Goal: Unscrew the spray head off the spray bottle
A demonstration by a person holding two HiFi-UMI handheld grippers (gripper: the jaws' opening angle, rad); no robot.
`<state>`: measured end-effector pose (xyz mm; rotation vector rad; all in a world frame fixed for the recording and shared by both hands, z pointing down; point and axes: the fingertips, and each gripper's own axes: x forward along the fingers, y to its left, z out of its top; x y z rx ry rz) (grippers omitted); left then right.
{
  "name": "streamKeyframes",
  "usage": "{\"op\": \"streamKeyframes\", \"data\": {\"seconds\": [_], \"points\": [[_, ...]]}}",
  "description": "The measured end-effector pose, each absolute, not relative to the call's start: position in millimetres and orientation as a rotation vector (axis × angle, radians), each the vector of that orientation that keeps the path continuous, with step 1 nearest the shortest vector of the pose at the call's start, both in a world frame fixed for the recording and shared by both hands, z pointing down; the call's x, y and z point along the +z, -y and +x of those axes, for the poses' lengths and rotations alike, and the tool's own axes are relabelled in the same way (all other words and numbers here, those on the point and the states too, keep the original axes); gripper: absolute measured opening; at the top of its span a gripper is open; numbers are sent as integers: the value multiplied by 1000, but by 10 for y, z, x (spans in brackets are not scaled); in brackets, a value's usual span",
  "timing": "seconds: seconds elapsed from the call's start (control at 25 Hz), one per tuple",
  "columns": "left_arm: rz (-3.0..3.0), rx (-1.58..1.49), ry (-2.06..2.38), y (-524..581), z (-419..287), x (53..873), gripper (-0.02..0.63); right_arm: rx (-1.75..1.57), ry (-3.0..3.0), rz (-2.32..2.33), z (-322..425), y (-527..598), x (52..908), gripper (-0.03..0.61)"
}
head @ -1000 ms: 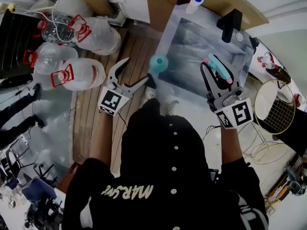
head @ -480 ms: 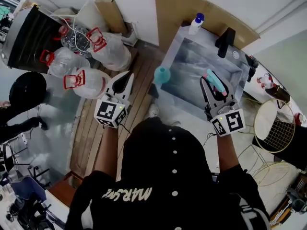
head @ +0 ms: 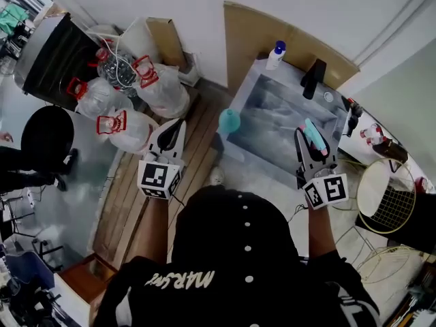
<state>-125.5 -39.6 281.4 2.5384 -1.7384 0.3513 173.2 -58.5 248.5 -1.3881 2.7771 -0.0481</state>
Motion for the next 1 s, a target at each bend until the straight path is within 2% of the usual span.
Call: {"op": "streamKeyframes", "data": {"seconds": [1.0], "points": [[2538,377,1828,351,-1296,2820,26,1,-2755,-1495,1874,585,2475,153]]}}
